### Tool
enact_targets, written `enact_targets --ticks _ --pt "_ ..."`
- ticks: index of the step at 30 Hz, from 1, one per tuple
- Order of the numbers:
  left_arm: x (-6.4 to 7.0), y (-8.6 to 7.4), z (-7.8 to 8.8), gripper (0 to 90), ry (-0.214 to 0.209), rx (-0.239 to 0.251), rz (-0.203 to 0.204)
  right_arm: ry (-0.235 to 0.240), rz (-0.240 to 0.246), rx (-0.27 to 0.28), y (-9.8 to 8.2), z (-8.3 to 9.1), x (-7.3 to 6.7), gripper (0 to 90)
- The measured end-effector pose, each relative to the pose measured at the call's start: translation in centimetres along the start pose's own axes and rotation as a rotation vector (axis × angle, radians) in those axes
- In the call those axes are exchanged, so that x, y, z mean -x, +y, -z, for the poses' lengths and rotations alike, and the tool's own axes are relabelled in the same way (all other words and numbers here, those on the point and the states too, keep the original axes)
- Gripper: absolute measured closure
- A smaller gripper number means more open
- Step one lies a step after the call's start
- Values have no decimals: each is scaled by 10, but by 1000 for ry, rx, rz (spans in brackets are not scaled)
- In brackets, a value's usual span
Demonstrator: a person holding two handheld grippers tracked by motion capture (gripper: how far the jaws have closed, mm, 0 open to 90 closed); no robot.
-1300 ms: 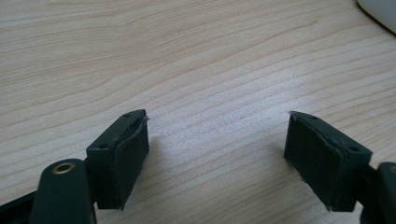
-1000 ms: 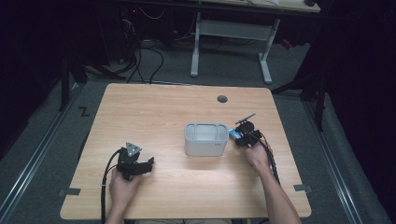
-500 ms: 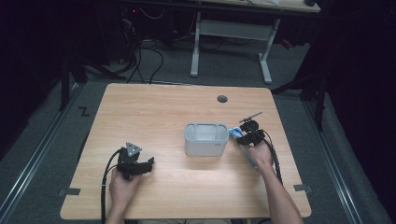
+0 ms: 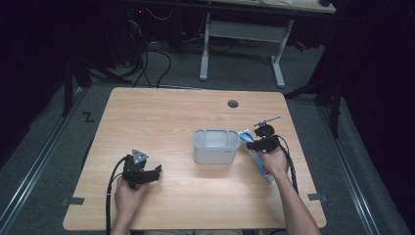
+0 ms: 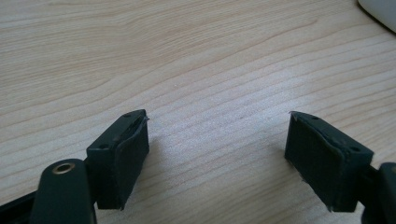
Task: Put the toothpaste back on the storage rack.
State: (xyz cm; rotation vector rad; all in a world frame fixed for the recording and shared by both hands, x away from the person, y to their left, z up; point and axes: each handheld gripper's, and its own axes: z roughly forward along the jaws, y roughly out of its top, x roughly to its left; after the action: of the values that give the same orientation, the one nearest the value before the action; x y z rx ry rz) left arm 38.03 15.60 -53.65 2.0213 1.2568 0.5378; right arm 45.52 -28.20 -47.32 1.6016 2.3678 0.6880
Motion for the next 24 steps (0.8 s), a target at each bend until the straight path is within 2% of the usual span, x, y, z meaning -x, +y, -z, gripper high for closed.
enact_targets --ticks 9,14,20,24 --pt "0 0 0 221 -1 0 1 5 19 58 -4 15 0 736" --pt "0 0 0 221 -1 0 2 14 37 59 -6 19 0 741" --pt "0 0 0 221 -2 0 1 35 20 97 -10 33 3 740" --pt "0 0 0 221 -2 0 1 38 28 126 -10 43 3 739"
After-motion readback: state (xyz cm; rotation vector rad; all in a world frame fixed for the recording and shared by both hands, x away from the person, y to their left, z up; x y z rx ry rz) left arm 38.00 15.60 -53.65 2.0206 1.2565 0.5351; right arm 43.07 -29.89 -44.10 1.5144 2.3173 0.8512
